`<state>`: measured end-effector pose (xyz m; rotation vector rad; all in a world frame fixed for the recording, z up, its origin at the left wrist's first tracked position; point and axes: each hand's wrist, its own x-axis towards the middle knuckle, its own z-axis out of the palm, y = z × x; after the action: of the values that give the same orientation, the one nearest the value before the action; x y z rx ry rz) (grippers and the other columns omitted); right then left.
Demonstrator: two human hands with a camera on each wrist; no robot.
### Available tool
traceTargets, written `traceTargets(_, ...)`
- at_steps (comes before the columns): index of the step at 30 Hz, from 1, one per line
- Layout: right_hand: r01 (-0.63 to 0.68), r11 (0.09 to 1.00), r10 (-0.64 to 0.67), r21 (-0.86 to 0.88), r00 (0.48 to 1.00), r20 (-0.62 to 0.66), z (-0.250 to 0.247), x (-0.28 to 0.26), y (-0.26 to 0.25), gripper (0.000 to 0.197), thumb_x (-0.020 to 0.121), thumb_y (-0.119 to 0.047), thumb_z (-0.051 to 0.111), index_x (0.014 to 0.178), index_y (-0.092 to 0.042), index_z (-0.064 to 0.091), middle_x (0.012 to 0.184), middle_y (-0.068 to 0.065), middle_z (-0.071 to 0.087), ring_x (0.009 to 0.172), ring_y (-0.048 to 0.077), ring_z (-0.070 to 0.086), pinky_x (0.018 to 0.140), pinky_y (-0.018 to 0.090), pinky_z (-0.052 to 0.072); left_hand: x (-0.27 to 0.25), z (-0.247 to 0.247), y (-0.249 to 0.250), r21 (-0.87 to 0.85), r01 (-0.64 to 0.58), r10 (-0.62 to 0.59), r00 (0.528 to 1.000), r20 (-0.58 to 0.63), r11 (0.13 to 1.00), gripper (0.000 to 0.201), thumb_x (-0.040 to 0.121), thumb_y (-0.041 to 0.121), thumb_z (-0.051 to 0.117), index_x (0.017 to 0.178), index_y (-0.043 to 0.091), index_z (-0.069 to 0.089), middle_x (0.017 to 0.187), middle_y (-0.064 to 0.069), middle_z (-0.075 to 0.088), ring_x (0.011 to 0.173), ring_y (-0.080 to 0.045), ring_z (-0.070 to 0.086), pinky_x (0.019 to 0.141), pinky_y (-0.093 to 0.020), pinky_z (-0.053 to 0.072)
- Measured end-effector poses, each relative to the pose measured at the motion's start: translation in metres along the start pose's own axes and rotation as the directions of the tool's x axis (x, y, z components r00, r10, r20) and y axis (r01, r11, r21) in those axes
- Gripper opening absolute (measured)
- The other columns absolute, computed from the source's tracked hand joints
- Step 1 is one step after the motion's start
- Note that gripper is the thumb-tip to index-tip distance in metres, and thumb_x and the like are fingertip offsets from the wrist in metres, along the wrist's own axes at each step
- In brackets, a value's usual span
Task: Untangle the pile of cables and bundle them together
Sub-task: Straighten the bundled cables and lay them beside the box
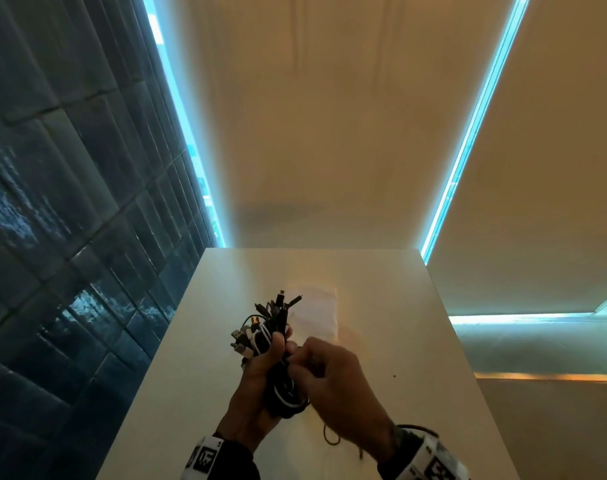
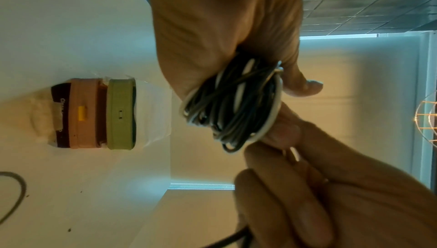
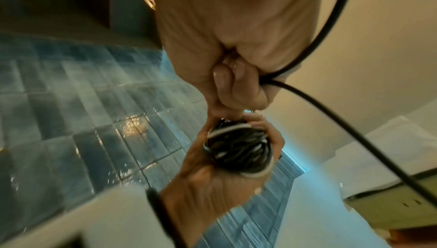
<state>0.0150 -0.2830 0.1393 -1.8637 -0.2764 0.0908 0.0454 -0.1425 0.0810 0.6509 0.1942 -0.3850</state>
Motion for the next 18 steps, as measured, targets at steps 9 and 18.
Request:
traceTargets(9,-0.005,0.999,-0.001,0.034,0.982,0.189,0.010,-0.020,0.010,0.010,0.095,-0.013,0.056,0.090,-0.004,0.057,0.068,0.003,0.060,0.053,0.004,0.052,0.055,0.019,0.045,0.008,0.007,0.011,0.166,-0.178,0.209,0.958,-0.194,0.970,0.017,0.065,0.000,0.067,0.063,0.012,0.055,0.060,-0.005,0.044,0.049,-0.016,0.044,0.046,-0.026,0.040)
traceTargets(18,-0.503,0.826,0.255,0.255,0.735,0.628,-0.034,-0.033,0.054,0.028,0.095,-0.039,0.057,0.089,-0.014,0.067,0.056,0.002,0.033,0.044,0.011,0.029,0.042,0.021,0.026,0.000,0.005,0.050,-0.037,-0.264,0.262,0.964,-0.053,0.964,0.043,0.056,-0.004,0.073,0.089,0.012,0.051,0.061,0.001,0.037,0.050,-0.010,0.039,0.050,-0.020,0.040)
